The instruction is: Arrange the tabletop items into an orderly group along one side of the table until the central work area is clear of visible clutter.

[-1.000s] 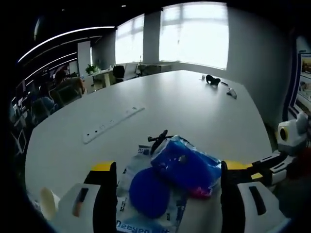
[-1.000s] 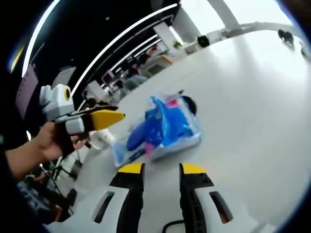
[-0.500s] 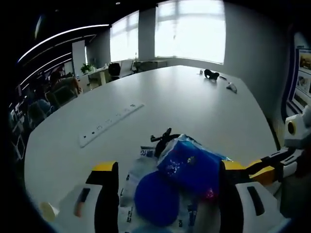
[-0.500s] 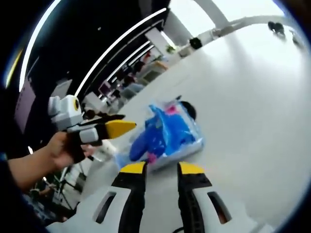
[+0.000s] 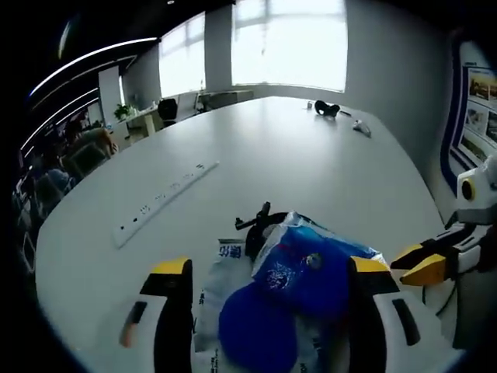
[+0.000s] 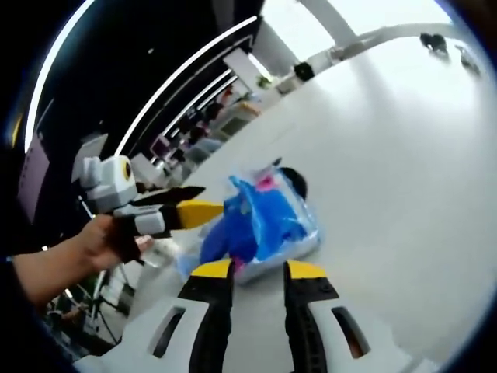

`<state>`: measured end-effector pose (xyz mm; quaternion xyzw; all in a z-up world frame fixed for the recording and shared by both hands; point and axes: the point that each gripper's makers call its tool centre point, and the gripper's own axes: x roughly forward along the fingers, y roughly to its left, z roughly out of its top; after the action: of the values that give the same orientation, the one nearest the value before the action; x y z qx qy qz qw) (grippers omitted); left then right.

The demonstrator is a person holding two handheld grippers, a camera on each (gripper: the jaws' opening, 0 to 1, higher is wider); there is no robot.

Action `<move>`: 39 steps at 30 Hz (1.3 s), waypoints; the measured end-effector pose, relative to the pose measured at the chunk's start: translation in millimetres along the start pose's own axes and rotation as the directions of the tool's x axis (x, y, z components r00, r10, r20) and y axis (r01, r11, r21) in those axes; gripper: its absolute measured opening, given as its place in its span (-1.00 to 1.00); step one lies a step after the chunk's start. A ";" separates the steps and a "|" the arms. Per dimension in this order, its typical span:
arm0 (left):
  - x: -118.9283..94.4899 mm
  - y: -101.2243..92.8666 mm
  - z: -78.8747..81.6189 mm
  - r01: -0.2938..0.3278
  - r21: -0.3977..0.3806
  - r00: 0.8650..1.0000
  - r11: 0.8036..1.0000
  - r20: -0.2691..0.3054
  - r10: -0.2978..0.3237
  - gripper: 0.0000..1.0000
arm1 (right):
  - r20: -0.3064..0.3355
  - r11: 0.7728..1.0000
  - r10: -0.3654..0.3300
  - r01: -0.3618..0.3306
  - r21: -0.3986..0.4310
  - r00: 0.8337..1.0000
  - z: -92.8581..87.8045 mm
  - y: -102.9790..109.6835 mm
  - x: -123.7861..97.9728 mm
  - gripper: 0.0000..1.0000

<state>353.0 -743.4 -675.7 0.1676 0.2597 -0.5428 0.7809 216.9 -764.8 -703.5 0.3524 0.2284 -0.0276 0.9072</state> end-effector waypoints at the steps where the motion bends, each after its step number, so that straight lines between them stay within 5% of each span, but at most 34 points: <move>1: 1.6 0.0 0.8 0.003 0.002 1.000 1.000 0.000 -0.003 0.59 | -0.001 1.000 -0.003 0.003 0.003 1.000 0.1 0.0 0.6 -0.56; 23: 24.5 -25.0 9.3 0.110 0.114 0.994 0.987 -0.038 -0.106 0.31 | 0.017 0.992 -0.051 0.049 0.116 0.999 -2.3 -8.0 8.1 -0.58; 29: 26.4 -30.0 8.6 0.136 0.132 0.990 0.982 -0.049 -0.131 0.06 | 0.005 0.988 -0.063 0.062 0.140 0.998 -5.6 -9.7 10.9 -0.60; 39: 30.2 -37.2 2.0 0.161 0.151 0.985 0.975 -0.080 -0.151 0.05 | 0.011 0.982 -0.069 0.066 0.176 0.998 -6.1 -7.9 14.1 -0.61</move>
<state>327.1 -780.6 -691.1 0.2259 0.2548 -0.6153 0.7110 225.4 -765.2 -718.6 0.4227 0.2290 -0.0815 0.8731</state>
